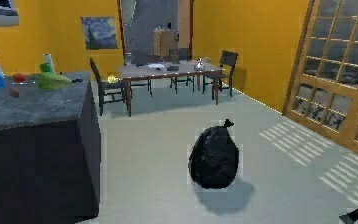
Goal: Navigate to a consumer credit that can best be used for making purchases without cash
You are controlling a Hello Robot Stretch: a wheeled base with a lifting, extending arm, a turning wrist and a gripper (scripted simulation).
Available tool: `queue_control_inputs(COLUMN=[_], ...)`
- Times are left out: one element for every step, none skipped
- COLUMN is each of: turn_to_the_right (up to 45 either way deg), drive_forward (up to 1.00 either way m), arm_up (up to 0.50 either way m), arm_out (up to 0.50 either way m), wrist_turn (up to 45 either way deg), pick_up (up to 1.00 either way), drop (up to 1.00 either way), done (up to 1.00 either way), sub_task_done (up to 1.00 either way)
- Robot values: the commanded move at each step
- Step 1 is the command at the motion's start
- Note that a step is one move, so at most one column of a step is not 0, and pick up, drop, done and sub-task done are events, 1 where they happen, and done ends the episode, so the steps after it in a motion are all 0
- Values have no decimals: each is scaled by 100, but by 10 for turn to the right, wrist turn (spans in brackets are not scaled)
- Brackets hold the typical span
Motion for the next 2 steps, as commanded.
queue_control_inputs(turn_to_the_right=[-270, 0], drive_forward=[0, 5], arm_up=[0, 0], arm_out=[0, 0], wrist_turn=[0, 0], pick_up=[0, 0], drop=[0, 0], done=[0, 0], sub_task_done=[0, 0])
